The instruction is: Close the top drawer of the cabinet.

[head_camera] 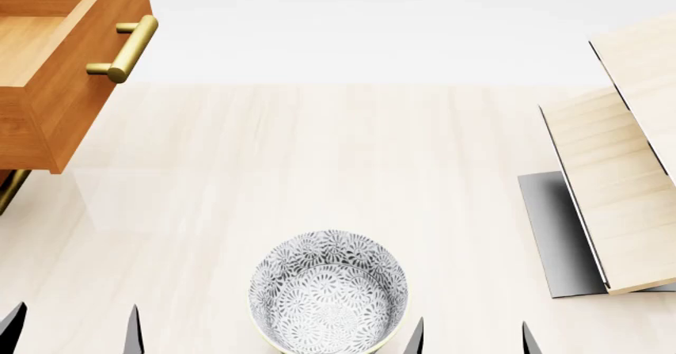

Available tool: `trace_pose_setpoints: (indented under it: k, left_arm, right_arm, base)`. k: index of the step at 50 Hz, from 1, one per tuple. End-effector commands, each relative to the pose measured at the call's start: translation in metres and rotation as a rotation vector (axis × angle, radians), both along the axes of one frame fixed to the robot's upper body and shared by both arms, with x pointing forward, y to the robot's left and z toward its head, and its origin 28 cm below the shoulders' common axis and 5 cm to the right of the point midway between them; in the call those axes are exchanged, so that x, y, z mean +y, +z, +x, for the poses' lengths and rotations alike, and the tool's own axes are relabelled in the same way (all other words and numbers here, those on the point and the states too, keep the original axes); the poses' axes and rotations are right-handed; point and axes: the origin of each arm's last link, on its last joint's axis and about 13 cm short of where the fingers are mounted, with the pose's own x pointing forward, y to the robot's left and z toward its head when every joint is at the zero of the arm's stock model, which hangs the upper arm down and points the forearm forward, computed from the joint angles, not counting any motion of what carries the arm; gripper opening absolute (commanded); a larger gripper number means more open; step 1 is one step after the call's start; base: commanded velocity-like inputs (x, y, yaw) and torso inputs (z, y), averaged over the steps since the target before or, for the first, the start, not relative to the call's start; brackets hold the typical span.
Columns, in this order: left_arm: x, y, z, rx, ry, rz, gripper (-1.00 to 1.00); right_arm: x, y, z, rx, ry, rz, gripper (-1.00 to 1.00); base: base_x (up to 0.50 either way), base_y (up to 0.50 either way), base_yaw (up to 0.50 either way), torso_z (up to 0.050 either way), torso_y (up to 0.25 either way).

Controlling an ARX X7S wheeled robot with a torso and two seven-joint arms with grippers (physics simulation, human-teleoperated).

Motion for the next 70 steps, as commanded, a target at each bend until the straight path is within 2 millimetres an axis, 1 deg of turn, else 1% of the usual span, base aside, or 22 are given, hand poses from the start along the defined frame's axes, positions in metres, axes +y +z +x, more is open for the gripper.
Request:
trace_pose_setpoints:
  k: [1, 11, 27, 33, 35, 38, 44, 49, 52, 57, 70]
  left_arm:
    - [0.000, -0.002, 0.001, 0.010, -0.003, -0.001, 1.00]
    - [0.000, -0.003, 0.001, 0.011, -0.002, -0.002, 1.00]
    - [0.000, -0.003, 0.000, 0.011, -0.002, -0.001, 1.00]
    - [0.001, -0.002, 0.001, 0.011, -0.001, -0.001, 1.00]
    - [0.001, -0.002, 0.002, 0.032, -0.027, -0.004, 1.00]
    - [0.001, -0.001, 0.009, 0.022, -0.020, 0.012, 1.00]
    - [0.003, 0.004, 0.046, 0.013, 0.001, 0.074, 1.00]
    - [0.005, 0.010, 0.058, 0.020, -0.014, 0.097, 1.00]
    - [0.006, 0.010, 0.070, 0.049, -0.020, 0.108, 1.00]
    - [0.008, 0.012, 0.081, 0.067, -0.017, 0.118, 1.00]
    - [0.014, 0.013, 0.101, 0.092, -0.031, 0.111, 1.00]
  right_arm:
    - [0.000, -0.001, 0.000, 0.002, 0.000, 0.001, 1.00]
    - [0.001, -0.001, 0.000, 0.004, -0.002, 0.006, 1.00]
    - [0.001, -0.001, 0.000, -0.001, 0.001, 0.004, 1.00]
    - [0.000, -0.002, -0.001, -0.004, 0.005, 0.002, 1.00]
    - [0.001, -0.002, 0.000, -0.003, 0.005, 0.001, 1.00]
    - [0.001, -0.003, -0.001, -0.001, 0.007, -0.001, 1.00]
    - [0.002, -0.004, 0.002, 0.005, 0.008, -0.003, 1.00]
    - [0.002, -0.004, 0.002, 0.005, 0.009, -0.003, 1.00]
    - [0.003, -0.005, 0.003, 0.008, 0.008, -0.005, 1.00]
    - [0.004, -0.004, 0.004, 0.008, 0.009, -0.006, 1.00]
    - [0.006, -0.005, 0.006, 0.010, 0.006, -0.004, 1.00]
  base:
    - [0.00, 0.00, 0.00, 0.000, 0.000]
    - [0.00, 0.00, 0.00, 0.000, 0.000]
    - [0.35, 0.00, 0.00, 0.000, 0.000]
    - [0.00, 0.00, 0.00, 0.000, 0.003]
    - [0.00, 0.00, 0.00, 0.000, 0.000]
    - [0.00, 0.00, 0.00, 0.000, 0.000]
    - [0.00, 0.00, 0.00, 0.000, 0.000]
    - [0.00, 0.00, 0.00, 0.000, 0.000]
    - [0.00, 0.00, 0.00, 0.000, 0.000]
    - [0.00, 0.00, 0.00, 0.000, 0.000]
    - [0.00, 0.00, 0.00, 0.000, 0.000]
